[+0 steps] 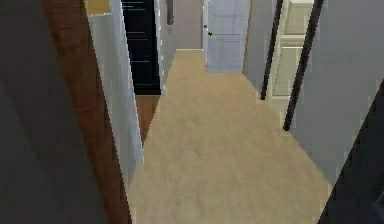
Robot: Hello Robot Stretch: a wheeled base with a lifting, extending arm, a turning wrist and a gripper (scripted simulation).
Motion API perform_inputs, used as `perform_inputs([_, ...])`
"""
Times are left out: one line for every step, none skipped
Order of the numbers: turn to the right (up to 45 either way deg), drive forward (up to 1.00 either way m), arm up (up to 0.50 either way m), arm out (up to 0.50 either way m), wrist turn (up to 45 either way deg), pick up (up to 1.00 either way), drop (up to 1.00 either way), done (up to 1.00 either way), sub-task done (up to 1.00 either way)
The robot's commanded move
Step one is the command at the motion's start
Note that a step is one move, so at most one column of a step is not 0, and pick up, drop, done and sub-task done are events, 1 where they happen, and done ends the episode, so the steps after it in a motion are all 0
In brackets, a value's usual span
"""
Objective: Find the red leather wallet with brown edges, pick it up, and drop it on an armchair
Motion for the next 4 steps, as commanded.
perform_inputs([0.0,0.75,0.00,0.00,0.0,0.00,0.00,0.00,0.00])
perform_inputs([24.0,0.00,0.00,0.00,0.0,0.00,0.00,0.00,0.00])
perform_inputs([0.0,1.00,0.00,0.00,0.0,0.00,0.00,0.00,0.00])
perform_inputs([0.0,0.95,0.00,0.00,0.0,0.00,0.00,0.00,0.00])
